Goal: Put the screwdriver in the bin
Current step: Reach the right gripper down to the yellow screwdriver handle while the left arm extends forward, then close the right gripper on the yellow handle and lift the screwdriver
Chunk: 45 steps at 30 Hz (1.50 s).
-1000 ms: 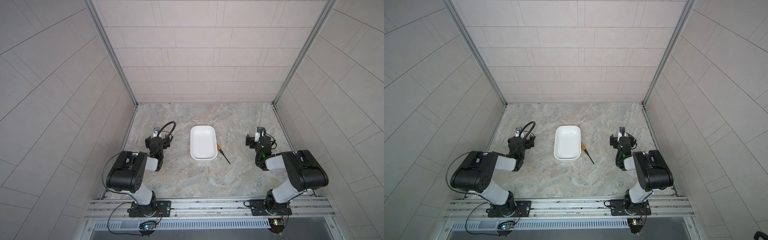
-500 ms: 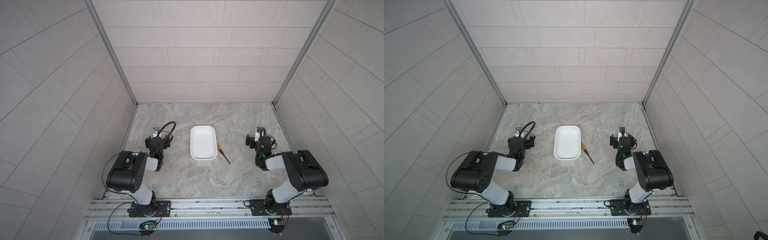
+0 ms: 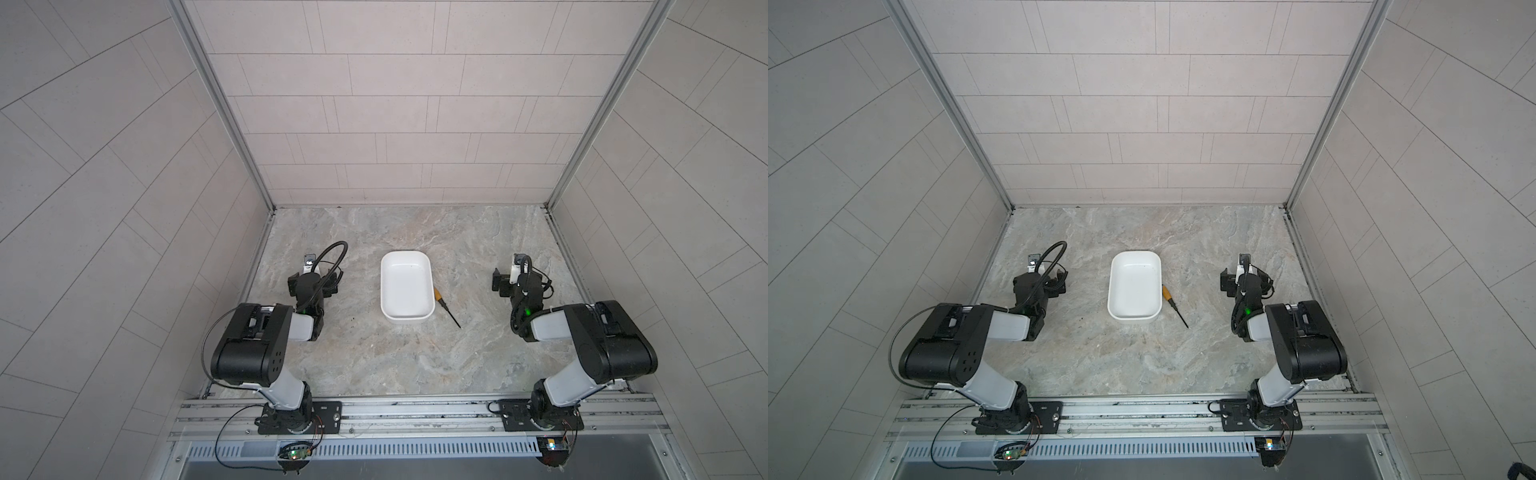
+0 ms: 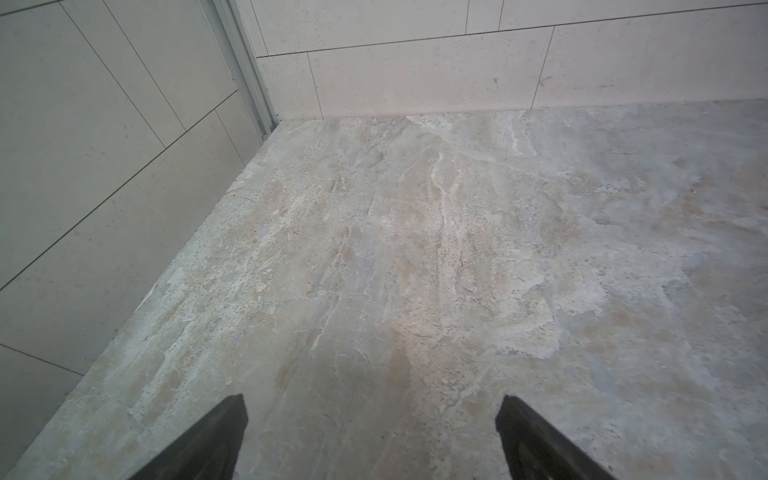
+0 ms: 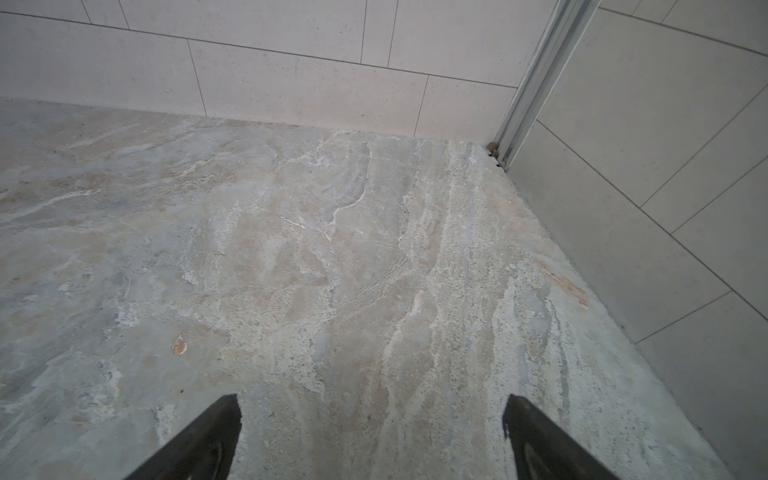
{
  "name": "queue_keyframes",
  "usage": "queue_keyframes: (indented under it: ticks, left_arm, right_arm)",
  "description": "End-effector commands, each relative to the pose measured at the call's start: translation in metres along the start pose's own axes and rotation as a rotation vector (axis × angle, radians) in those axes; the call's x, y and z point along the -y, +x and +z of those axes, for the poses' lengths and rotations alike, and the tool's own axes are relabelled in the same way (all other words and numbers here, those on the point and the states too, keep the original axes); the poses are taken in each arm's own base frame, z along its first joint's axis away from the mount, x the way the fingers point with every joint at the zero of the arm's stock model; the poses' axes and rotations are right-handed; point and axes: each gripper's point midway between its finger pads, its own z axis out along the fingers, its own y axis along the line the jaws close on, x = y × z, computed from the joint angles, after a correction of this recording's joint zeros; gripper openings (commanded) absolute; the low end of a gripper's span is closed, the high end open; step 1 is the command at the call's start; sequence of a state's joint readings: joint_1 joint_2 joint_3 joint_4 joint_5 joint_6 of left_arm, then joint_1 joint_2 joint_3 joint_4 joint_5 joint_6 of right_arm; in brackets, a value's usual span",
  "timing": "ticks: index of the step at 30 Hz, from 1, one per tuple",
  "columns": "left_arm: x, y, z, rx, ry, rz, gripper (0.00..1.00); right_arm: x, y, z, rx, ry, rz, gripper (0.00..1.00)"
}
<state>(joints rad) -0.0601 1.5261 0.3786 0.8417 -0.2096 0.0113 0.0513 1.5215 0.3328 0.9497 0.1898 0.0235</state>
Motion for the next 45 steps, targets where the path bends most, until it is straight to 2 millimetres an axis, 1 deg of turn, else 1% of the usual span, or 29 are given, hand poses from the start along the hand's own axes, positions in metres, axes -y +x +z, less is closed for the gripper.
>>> queue_keyframes:
  ticks: [1,2,3,4,5,6,8,9,11,12,13,14,16,18,19,20,22,24,25,26,27,31,33,36,38,40,42,44,45]
  left_arm:
    - [-0.004,-0.046,-0.012,-0.009,0.004,-0.047,1.0]
    - [-0.005,-0.055,-0.016,-0.052,0.002,-0.096,1.0]
    - [-0.002,-0.064,-0.021,-0.087,0.022,-0.152,1.0]
    - [0.004,-0.068,-0.025,-0.123,0.057,-0.2,1.0]
    - [0.014,-0.071,-0.03,-0.156,0.118,-0.241,1.0]
    - [0.026,-0.073,-0.034,-0.179,0.187,-0.276,1.0]
    - [0.038,-0.072,-0.043,-0.243,0.254,-0.404,1.0]
    - [0.042,-0.066,-0.049,-0.298,0.274,-0.436,1.0]
    - [0.049,-0.055,-0.058,-0.355,0.317,-0.423,1.0]
    - [0.046,-0.049,-0.057,-0.361,0.296,-0.421,1.0]
    - [0.04,-0.04,-0.056,-0.368,0.256,-0.421,1.0]
    - [0.027,-0.028,-0.055,-0.402,0.17,-0.423,1.0]
    - [0.007,-0.007,-0.059,-0.475,0.03,-0.431,1.0]
    - [0.019,-0.002,-0.066,-0.511,0.099,-0.398,1.0]
    - [0.027,0.0,-0.069,-0.505,0.13,-0.378,1.0]
    - [0.03,0.002,-0.073,-0.5,0.133,-0.348,1.0]
    - [0.031,0.008,-0.08,-0.506,0.113,-0.272,1.0]
    - [0.035,0.018,-0.086,-0.53,0.11,-0.192,1.0]
    - [0.034,0.025,-0.087,-0.539,0.102,-0.182,1.0]
    - [0.034,0.031,-0.085,-0.536,0.094,-0.206,1.0]
    - [0.037,0.031,-0.083,-0.516,0.105,-0.221,1.0]
    - [0.048,0.024,-0.08,-0.483,0.169,-0.238,1.0]
    - [0.048,0.026,-0.078,-0.493,0.169,-0.239,1.0]
    - [0.049,0.027,-0.08,-0.522,0.169,-0.228,1.0]
    - [0.049,0.026,-0.085,-0.545,0.18,-0.203,1.0]
    - [0.049,0.025,-0.095,-0.567,0.194,-0.206,1.0]
    - [0.048,0.028,-0.106,-0.582,0.191,-0.22,1.0]
    - [0.052,0.033,-0.112,-0.577,0.229,-0.195,1.0]
    - [0.051,0.038,-0.112,-0.571,0.226,-0.202,1.0]
  right_arm:
    - [0.014,-0.035,-0.021,0.068,0.077,0.004,0.99]
    - [0.016,-0.045,-0.027,0.063,0.088,-0.002,0.99]
    - [0.019,-0.059,-0.034,0.057,0.116,0.007,0.99]
    - [0.023,-0.066,-0.039,0.035,0.145,0.021,0.99]
    - [0.027,-0.073,-0.044,0.003,0.173,0.065,0.99]
    - [0.031,-0.079,-0.049,-0.036,0.188,0.154,0.99]
    - [0.044,-0.08,-0.059,-0.106,0.258,0.334,0.99]
    - [0.048,-0.071,-0.062,-0.141,0.279,0.393,1.0]
    - [0.029,-0.056,-0.056,-0.235,0.107,0.472,0.99]
    - [0.014,-0.053,-0.053,-0.257,0.002,0.499,0.99]
    - [-0.005,-0.057,-0.051,-0.245,-0.107,0.499,0.99]
    - [-0.023,-0.047,-0.053,-0.262,-0.168,0.489,0.99]
    - [-0.054,-0.043,-0.057,-0.276,-0.245,0.397,0.99]
    - [-0.089,-0.037,-0.062,-0.306,-0.331,0.274,0.98]
    - [-0.108,-0.036,-0.065,-0.325,-0.383,0.233,0.95]
    - [-0.123,-0.031,-0.066,-0.354,-0.421,0.205,0.88]
    - [-0.141,-0.015,-0.069,-0.412,-0.464,0.169,0.74]
    - [-0.151,-0.001,-0.069,-0.449,-0.496,0.164,0.64]
    - [-0.155,0.004,-0.069,-0.458,-0.512,0.165,0.61]
    - [-0.16,0.008,-0.069,-0.467,-0.531,0.165,0.55]
    - [-0.164,0.011,-0.069,-0.479,-0.547,0.166,0.52]
    - [-0.183,0.023,-0.071,-0.52,-0.596,0.147,0.52]
    - [-0.194,0.028,-0.074,-0.543,-0.626,0.136,0.52]
    - [-0.205,0.035,-0.078,-0.564,-0.642,0.093,0.52]
    - [-0.209,0.039,-0.078,-0.574,-0.639,0.068,0.52]
    - [-0.21,0.041,-0.08,-0.592,-0.636,0.04,0.52]
    - [-0.209,0.044,-0.082,-0.616,-0.633,0.008,0.52]
    - [-0.21,0.046,-0.082,-0.621,-0.627,-0.002,0.52]
    - [-0.211,0.047,-0.081,-0.619,-0.625,-0.003,0.52]
